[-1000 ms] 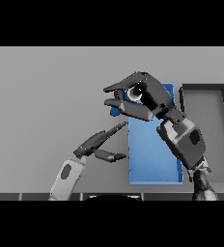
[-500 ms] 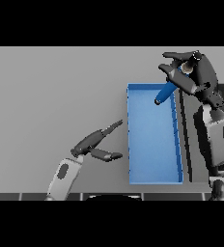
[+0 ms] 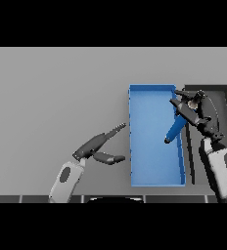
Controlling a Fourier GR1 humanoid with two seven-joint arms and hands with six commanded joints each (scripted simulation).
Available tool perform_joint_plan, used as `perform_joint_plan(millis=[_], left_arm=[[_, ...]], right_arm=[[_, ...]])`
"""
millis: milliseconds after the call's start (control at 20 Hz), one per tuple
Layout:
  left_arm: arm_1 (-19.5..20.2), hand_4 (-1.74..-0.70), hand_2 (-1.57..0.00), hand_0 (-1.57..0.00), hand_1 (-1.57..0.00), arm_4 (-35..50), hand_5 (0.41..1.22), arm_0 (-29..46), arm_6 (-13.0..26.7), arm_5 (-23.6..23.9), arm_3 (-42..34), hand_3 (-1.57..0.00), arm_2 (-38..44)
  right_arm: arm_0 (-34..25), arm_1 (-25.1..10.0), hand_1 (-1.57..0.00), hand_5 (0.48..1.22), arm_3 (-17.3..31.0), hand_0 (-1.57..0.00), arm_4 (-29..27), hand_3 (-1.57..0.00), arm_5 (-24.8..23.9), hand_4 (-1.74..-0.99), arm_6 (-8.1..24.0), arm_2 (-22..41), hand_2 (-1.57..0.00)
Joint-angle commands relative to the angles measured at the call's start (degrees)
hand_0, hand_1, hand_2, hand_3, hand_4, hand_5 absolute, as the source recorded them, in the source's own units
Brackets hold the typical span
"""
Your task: Pick up the blue pipe and place it into the blue bin.
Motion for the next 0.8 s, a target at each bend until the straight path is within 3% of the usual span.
perform_joint_plan(millis=[0,200,250,450,500,600,700,750], left_arm=[[-0.11,-0.88,0.0,0.0,0.0,-0.23,0.428,0.27,-0.1,0.07,-0.27,0.0,-0.42],[0.17,-0.89,0.0,0.0,0.0,-0.22,0.422,0.97,-0.77,-0.17,-0.85,0.0,-0.88],[0.24,-0.89,0.0,0.0,0.0,0.17,0.42,0.69,-0.11,-0.23,-1.26,0.0,-0.52],[0.35,-0.88,0.0,0.0,0.0,0.03,0.421,1.04,-0.81,-0.32,-0.92,0.0,-0.73],[0.3,-0.88,0.0,0.0,0.0,-0.16,0.421,0.48,-0.06,-0.09,-0.81,0.0,-0.49],[0.19,-0.88,0.0,0.0,0.0,-0.42,0.422,1.07,-0.36,-0.19,-0.81,0.0,-1.02],[0.3,-0.88,0.0,0.0,0.0,-0.44,0.427,1.27,-0.28,-0.11,-1.35,0.0,-1.02],[0.27,-0.88,0.0,0.0,0.0,-0.08,0.428,0.55,0.24,-0.2,-1.45,0.0,-0.69]], right_arm=[[2.17,-1.27,-1.57,1.221,-0.5,-1.57,-0.03,-1.57,-1.84,-1.741,0.02,0.97,-1.57],[7.79,-8.69,-1.57,1.221,-1.33,-1.57,-2.96,-1.52,-13.36,-1.741,0.01,8.92,-1.57],[7.29,-10.29,-1.57,1.221,-0.66,-1.57,-3.46,-1.26,-15.77,-1.741,0.01,11.2,-1.57],[5.95,-17.49,-1.55,1.221,2.81,-1.57,-8.45,-0.85,-24.67,-1.741,0.0,22.29,-1.57],[4.79,-19.01,-1.34,1.221,3.84,-1.46,-11.01,-0.79,-26.57,-1.678,0.0,25.62,-1.34],[1.25,-22.76,-0.85,1.221,5.72,-0.94,-16.28,-0.5,-29.39,-1.503,0.06,30.94,-0.86],[-1.27,-25.2,-0.55,1.221,6.81,-0.6,-19.02,-0.32,-28.57,-1.337,0.0,35.07,-0.55],[-4.06,-27.23,-0.44,1.186,7.26,-0.48,-20.14,-0.26,-27.67,-1.275,-0.1,38.56,-0.44]])
